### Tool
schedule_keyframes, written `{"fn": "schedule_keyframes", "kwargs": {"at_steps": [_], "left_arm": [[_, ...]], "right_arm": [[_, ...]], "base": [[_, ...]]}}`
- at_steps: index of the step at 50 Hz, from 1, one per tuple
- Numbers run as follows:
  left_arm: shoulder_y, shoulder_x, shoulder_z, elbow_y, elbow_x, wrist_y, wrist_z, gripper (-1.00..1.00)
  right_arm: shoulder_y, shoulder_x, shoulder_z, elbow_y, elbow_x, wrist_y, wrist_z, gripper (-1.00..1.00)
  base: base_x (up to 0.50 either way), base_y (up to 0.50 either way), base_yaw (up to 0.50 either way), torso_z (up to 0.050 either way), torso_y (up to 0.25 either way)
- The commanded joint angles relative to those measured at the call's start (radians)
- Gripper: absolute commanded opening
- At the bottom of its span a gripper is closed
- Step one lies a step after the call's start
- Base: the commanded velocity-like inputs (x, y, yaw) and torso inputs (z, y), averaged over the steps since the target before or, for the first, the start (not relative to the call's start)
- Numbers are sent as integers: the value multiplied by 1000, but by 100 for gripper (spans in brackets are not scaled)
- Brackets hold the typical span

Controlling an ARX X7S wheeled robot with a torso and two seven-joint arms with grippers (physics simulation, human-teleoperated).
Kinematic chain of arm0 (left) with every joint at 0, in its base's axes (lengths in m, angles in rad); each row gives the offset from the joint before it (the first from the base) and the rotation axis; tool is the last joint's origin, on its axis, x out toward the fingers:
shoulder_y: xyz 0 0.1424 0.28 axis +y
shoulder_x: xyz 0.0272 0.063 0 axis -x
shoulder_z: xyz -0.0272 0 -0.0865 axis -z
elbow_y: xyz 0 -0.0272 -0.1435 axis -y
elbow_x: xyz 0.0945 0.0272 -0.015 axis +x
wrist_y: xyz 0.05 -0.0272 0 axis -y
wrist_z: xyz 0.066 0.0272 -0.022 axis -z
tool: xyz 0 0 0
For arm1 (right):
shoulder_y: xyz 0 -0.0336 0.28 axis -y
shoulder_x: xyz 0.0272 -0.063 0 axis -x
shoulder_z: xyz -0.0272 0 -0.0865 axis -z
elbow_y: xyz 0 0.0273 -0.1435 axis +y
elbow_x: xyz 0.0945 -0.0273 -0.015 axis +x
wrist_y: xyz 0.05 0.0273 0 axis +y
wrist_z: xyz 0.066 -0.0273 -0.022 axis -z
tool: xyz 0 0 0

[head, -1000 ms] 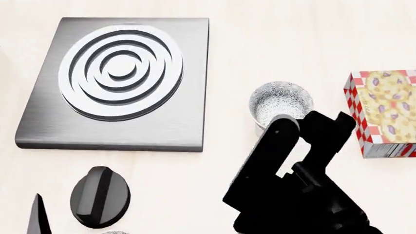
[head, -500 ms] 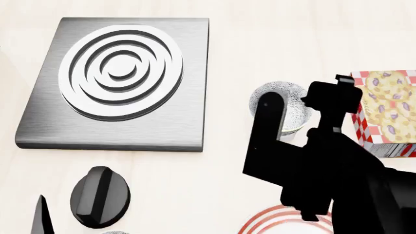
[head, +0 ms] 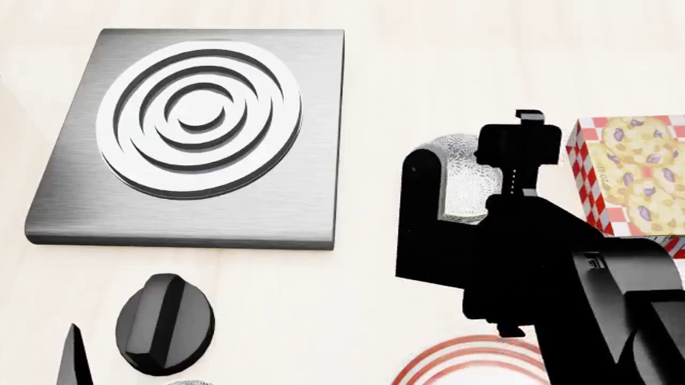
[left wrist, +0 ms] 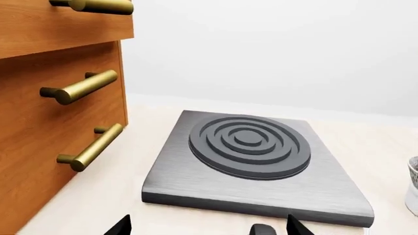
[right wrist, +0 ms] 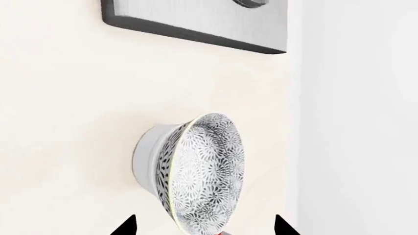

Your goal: Pick the akita bowl on the ramekin and place it on the plate.

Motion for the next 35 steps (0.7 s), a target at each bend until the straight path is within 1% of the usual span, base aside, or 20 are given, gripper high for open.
{"fn": "schedule_keyframes", "kwargs": {"at_steps": [1,11,18,35], "left_arm": [[-3,-5,7,-17,-8,11,-1,100],[-5,-12,11,-17,-10,9,-8,100],[-7,-15,13,-18,-12,9,-13,100],[-7,-22,17,-21,-15,13,-23,100]], "right_arm": [[-5,-31,1,69,31,-71,-2,100],[-1,-58,16,87,48,-80,5,100],[-7,-86,33,165,66,-115,28,100],[-42,-138,52,248,99,-162,67,100]], "base": [[0,0,0,0,0],[0,0,0,0,0],[0,0,0,0,0],[0,0,0,0,0]]}}
